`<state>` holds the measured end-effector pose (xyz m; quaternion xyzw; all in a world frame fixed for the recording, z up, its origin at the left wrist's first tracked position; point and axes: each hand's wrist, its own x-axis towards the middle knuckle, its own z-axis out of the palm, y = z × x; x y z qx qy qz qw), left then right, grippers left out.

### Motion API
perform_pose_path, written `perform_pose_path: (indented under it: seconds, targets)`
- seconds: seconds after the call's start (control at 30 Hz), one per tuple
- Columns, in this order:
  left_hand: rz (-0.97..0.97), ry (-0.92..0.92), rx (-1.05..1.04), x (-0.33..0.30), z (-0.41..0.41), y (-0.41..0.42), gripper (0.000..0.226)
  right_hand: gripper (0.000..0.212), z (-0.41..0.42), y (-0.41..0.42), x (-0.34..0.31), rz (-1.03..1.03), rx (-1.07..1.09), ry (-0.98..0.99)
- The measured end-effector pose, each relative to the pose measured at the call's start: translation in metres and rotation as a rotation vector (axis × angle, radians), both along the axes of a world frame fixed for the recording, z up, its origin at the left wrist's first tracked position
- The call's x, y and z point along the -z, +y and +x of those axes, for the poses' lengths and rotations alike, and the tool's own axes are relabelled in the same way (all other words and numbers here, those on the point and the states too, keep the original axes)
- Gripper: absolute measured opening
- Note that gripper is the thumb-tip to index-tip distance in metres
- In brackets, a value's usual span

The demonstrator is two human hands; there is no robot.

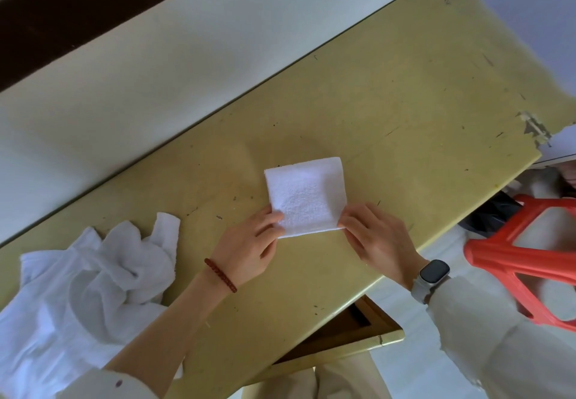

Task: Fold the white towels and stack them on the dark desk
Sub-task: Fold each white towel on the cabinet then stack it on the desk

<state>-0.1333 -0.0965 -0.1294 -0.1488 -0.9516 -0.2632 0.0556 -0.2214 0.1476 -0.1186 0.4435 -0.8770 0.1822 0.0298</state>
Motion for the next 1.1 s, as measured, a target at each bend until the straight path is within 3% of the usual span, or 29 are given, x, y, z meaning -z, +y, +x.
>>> perform_pose_path:
  seconds: [0.23, 0.37, 0.5, 0.63, 0.93, 1.1]
  targets:
    - [-0.151, 0.042, -0.016, -0.012, 0.001, -0.001, 0.017, 0.013, 0.007, 0.002, -0.003, -0.063, 0.003, -0.054]
    - [-0.170, 0.140, -0.213, -0.020, -0.015, 0.015, 0.018, 0.026, 0.004, -0.025, -0.018, -0.139, 0.140, 0.067]
    - [-0.338, -0.039, -0.402, -0.012, -0.036, 0.043, 0.046, 0.043, -0.005, -0.071, -0.013, 0.072, 0.281, 0.051]
    - [-0.433, -0.198, -0.388, 0.002, -0.040, 0.043, 0.048, 0.045, -0.006, -0.081, 0.006, 0.252, 0.293, -0.014]
    - [-0.436, -0.298, -0.422, 0.004, -0.039, 0.038, 0.062, 0.053, -0.009, -0.066, 0.021, 0.278, 0.291, -0.087]
    - [-0.352, -0.145, -0.348, -0.005, -0.045, 0.026, 0.048, 0.043, -0.006, -0.053, 0.006, 0.092, 0.231, -0.029]
